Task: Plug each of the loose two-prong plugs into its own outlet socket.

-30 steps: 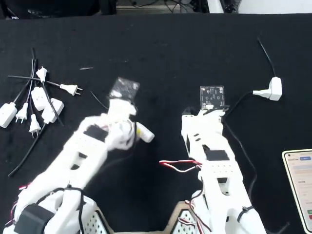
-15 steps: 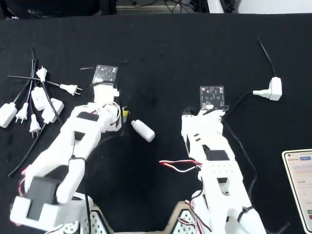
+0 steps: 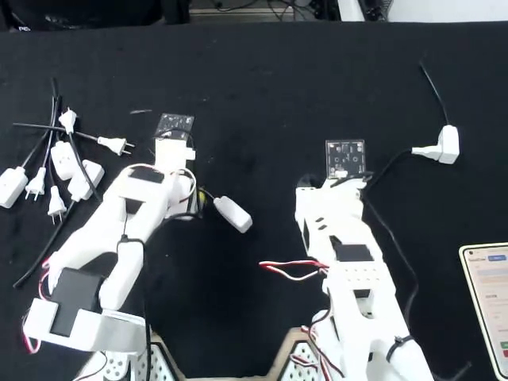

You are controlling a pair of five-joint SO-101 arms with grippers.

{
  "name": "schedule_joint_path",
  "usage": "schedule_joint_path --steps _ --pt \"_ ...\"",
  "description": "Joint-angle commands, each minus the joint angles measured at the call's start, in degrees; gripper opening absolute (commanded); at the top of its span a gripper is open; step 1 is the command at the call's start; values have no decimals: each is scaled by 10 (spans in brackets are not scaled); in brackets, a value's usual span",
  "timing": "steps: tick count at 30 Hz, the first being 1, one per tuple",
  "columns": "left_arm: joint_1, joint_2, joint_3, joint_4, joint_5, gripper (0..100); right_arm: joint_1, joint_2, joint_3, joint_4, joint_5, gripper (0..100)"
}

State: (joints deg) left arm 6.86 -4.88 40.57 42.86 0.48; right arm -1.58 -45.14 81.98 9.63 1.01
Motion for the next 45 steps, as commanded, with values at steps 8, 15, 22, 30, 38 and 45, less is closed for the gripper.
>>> schedule_joint_path --steps 8,15,22,30,38,45 --pt "3 -4 -101 55 6 209 -11 -22 -14 -13 0 11" --pt "76 -4 -131 45 66 209 -11 -21 -14 -13 0 11" --pt "59 -4 -54 -92 63 209 -11 -21 -14 -13 0 11" --pt "50 -4 6 -77 32 209 -11 -21 -14 -13 0 11" --pt "46 -4 4 -52 24 209 -11 -21 -14 -13 0 11" --pt "47 -4 8 9 23 209 -11 -20 -14 -13 0 11"
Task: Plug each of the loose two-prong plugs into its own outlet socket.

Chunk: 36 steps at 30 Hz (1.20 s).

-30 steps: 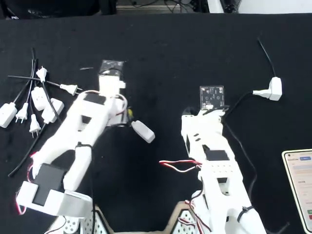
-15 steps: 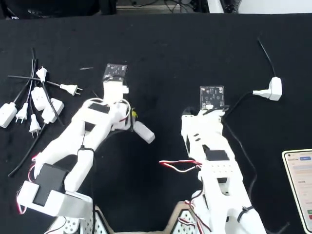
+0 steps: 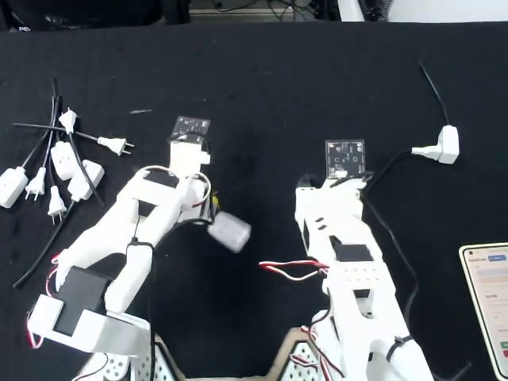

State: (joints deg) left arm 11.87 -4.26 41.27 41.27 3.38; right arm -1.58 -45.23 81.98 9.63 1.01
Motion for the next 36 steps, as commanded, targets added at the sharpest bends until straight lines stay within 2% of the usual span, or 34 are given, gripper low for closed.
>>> schedule_joint_path --steps 1,8,12,14,19,23,26,29,33,36 --pt "0 -11 1 33 -6 209 -11 -19 -15 -13 0 11" --pt "-5 -18 -5 61 -6 209 -11 -19 -15 -13 0 11" --pt "-7 -62 1 20 -17 209 -11 -21 -13 -4 0 11" --pt "-20 -75 1 3 -32 209 -22 -27 -23 37 0 11" --pt "-62 -78 5 -1 -30 209 -102 -116 -32 167 0 11" --pt "-74 -84 26 -4 -30 209 -180 -220 30 177 4 11" --pt "-73 -84 37 -5 -30 209 -258 -298 80 181 79 11" --pt "-75 -84 58 -40 -30 209 -317 -358 117 200 147 11" --pt "-80 -84 82 -87 -31 209 -384 -404 120 271 154 11" --pt "-114 -84 82 -109 -28 209 -416 -411 121 283 154 11"
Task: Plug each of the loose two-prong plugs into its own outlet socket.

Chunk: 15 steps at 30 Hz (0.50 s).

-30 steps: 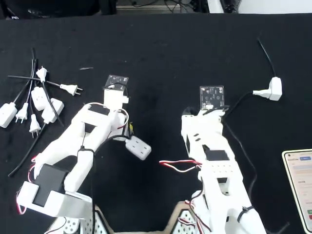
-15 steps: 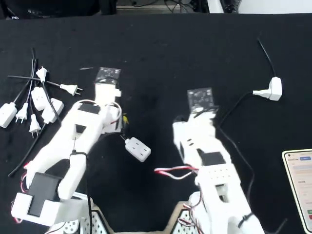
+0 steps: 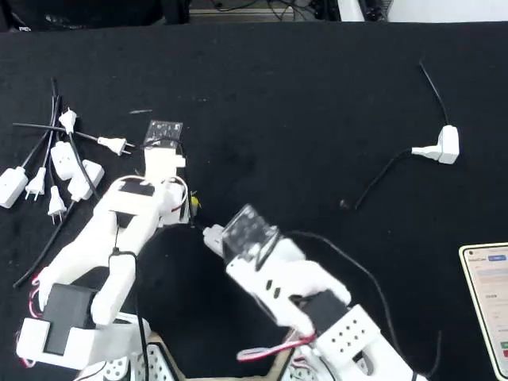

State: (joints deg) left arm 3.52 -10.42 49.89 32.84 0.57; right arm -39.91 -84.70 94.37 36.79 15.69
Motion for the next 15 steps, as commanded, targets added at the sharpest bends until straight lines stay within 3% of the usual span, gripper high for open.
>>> schedule_joint_path --steps 1,6,15 --pt "-47 -21 -4 -33 9 209 -34 -15 -3 12 7 11" --pt "-104 -17 -6 -59 99 209 -38 17 -11 4 3 11" --pt "-109 -17 -6 -59 107 209 -69 175 -72 -17 2 11"
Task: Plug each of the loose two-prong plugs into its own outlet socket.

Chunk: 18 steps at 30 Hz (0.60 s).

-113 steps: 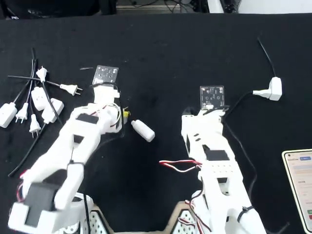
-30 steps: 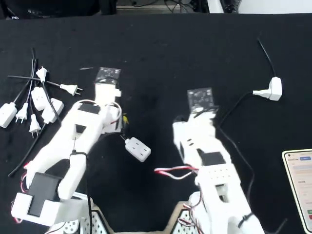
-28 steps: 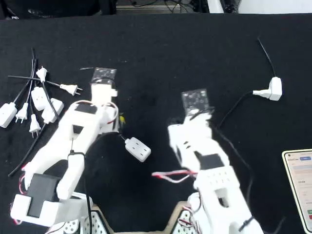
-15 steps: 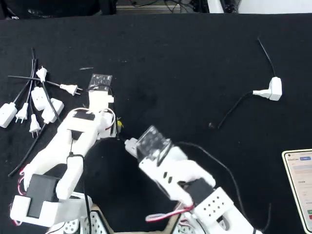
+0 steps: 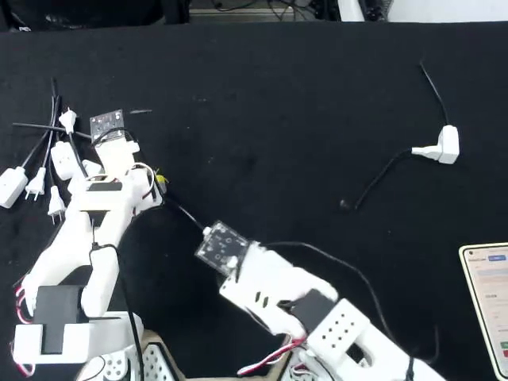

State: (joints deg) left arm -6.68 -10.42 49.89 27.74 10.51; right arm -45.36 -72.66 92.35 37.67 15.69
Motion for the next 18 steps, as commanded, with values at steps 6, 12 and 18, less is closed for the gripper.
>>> schedule_joint_path --steps 6,12,18 --pt "-6 -17 -3 -8 8 209 -14 184 -89 -83 -25 11" --pt "-5 -16 -2 -5 5 209 25 329 -168 -84 -25 11" --pt "-4 -18 -6 27 4 209 92 459 -254 -76 -26 11"
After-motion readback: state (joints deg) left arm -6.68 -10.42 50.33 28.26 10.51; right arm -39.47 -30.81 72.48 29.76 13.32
